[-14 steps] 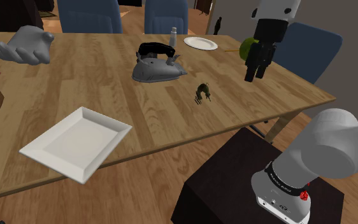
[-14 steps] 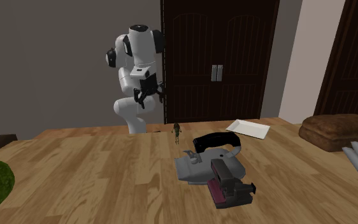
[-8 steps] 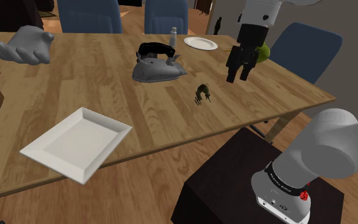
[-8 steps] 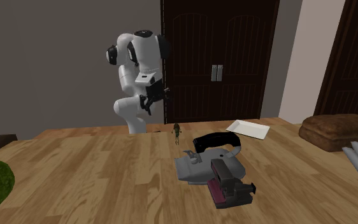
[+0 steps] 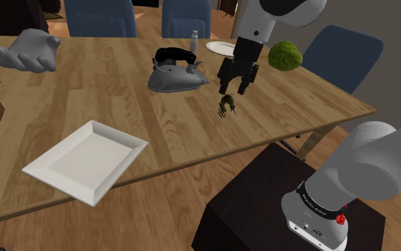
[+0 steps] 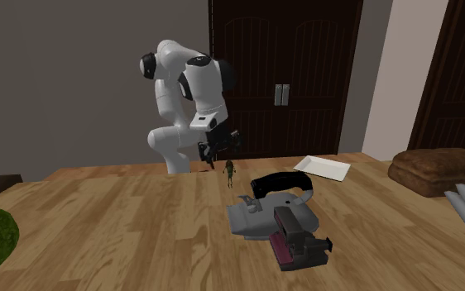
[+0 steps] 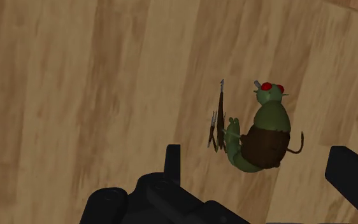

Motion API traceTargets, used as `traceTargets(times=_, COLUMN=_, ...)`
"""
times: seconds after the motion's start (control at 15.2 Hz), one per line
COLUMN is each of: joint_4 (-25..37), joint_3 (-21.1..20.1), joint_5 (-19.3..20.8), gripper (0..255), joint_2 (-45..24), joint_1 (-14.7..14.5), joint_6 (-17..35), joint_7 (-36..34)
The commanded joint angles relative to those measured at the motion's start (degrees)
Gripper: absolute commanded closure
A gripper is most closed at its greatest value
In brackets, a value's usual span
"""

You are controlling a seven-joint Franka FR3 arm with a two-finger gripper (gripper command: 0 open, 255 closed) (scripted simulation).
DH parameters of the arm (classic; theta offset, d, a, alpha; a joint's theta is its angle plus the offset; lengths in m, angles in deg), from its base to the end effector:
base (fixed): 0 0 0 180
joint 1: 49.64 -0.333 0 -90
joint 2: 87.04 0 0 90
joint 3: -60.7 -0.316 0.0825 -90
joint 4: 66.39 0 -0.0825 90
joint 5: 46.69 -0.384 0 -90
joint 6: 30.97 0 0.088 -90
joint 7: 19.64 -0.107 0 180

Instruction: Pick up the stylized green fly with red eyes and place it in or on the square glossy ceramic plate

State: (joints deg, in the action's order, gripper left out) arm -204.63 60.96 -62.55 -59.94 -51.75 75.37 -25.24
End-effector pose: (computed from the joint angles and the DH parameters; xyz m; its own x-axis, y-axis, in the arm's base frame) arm 0.3963 0.0340 0.4792 0.9833 -0.1380 -0.1184 -0.1637 -0.9552 -0.2465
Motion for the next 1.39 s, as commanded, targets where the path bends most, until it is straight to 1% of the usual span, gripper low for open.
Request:
traceTargets(times=0.0, joint_4=0.3, joint_3=-0.4, joint_5=-0.9, gripper=0, joint_2=-2.1, joint_1=-0.3, joint_6=2.6, joint_7=-0.6)
traceTargets(times=0.46, joint_4=-3.7, joint_3=-1.4, joint_5=-2.1, gripper=0, joint_2=-3.3, joint_1=-0.9, joint_6=7.9, joint_7=-0.2)
traceTargets(times=0.99, joint_4=-3.6, joint_3=-1.4, joint_5=-2.1, gripper=0, joint_2=-3.3, joint_1=-0.9, joint_6=7.9, joint_7=-0.2)
traceTargets(times=1.06, joint_4=-3.6, joint_3=-1.4, joint_5=-2.1, gripper=255, joint_2=-3.3, joint_1=-0.9, joint_6=7.9, joint_7=-0.2)
traceTargets(times=1.32, joint_4=-3.7, joint_3=-1.4, joint_5=-2.1, gripper=255, joint_2=-3.3, joint_1=-0.9, joint_6=7.9, joint_7=-0.2)
